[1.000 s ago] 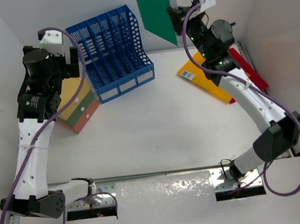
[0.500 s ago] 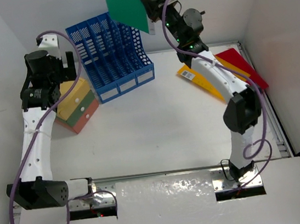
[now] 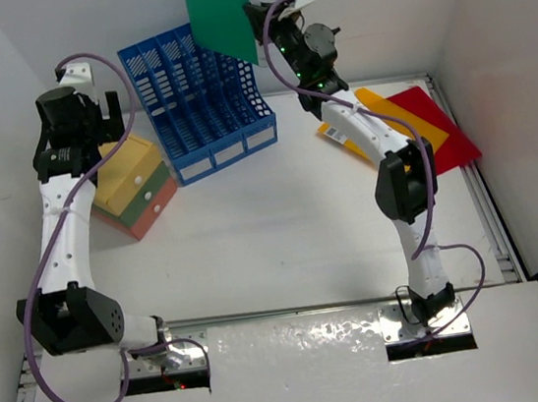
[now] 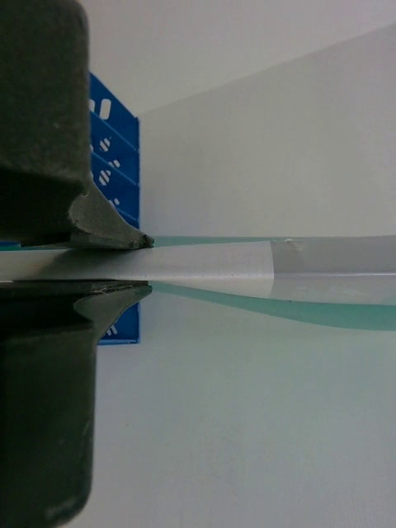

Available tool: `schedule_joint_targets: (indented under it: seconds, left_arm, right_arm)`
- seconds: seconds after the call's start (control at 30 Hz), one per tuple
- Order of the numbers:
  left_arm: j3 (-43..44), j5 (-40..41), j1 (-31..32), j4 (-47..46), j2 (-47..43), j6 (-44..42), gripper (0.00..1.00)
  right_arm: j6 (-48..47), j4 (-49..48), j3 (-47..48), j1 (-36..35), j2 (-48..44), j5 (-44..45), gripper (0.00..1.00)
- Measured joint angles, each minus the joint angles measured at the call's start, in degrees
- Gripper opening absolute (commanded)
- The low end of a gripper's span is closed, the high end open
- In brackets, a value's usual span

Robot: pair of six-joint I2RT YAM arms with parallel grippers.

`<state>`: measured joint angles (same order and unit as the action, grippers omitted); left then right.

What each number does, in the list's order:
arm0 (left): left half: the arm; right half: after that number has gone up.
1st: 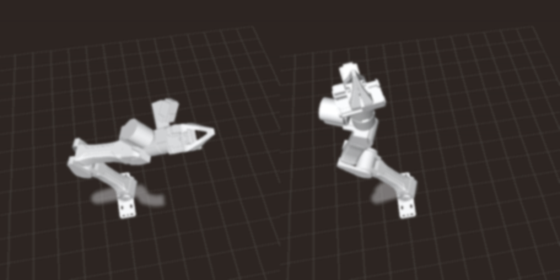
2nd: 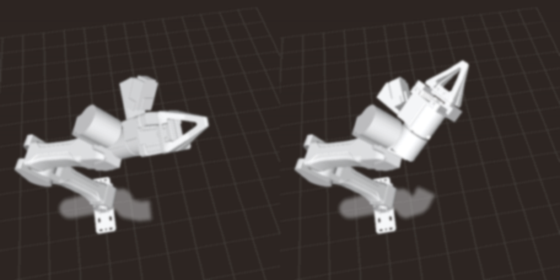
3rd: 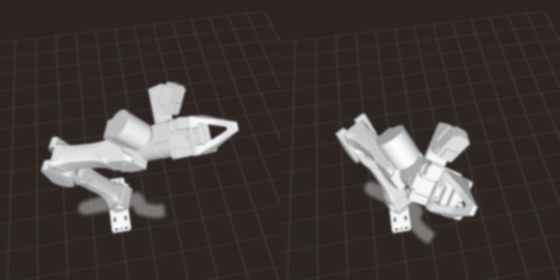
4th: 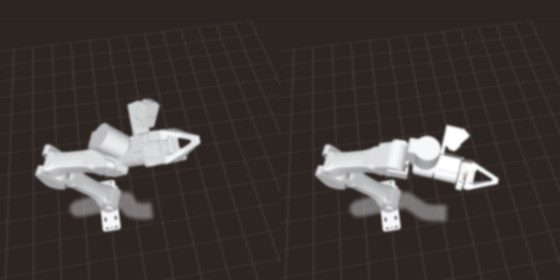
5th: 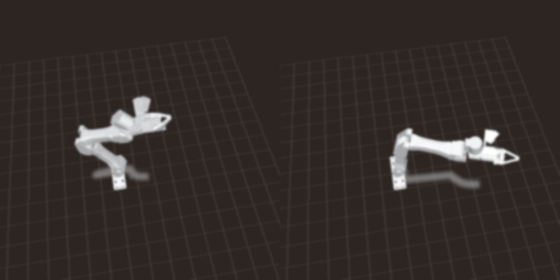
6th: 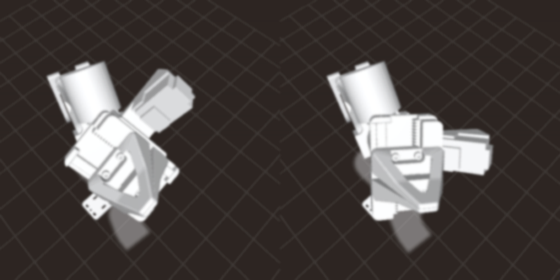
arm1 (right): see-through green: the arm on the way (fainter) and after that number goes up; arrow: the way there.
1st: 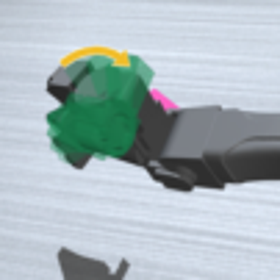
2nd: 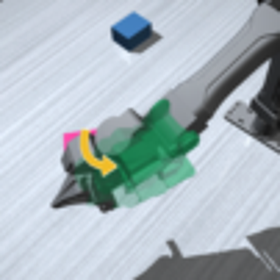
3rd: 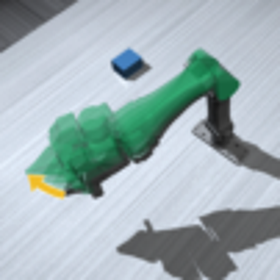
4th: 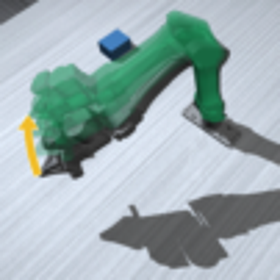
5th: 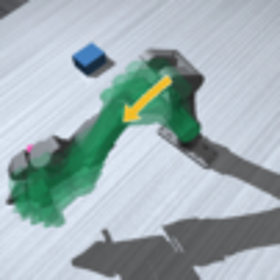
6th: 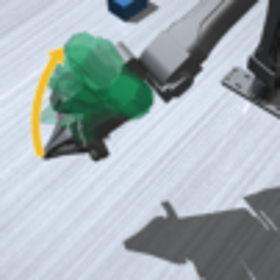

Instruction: Organize the desk

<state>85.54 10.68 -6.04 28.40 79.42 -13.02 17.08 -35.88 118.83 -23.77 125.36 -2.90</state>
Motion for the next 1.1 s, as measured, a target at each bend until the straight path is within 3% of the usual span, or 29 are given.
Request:
schedule_joint_targets:
  seconds: [0.4, 1.1]
  left_arm:
    - [-2.1, 0.4, -0.1, -5.3, 4.2, -0.4, 0.99]
    - [-3.8, -1.2, -1.5, -6.6, 4.2, -0.7, 0.99]
  right_arm:
    - [0.1, -0.9, 3.9, 0.0, 1.0, 0.9, 0.00]
    - [1.5, -1.4, 6.5, 0.0, 5.0, 4.3, 0.00]
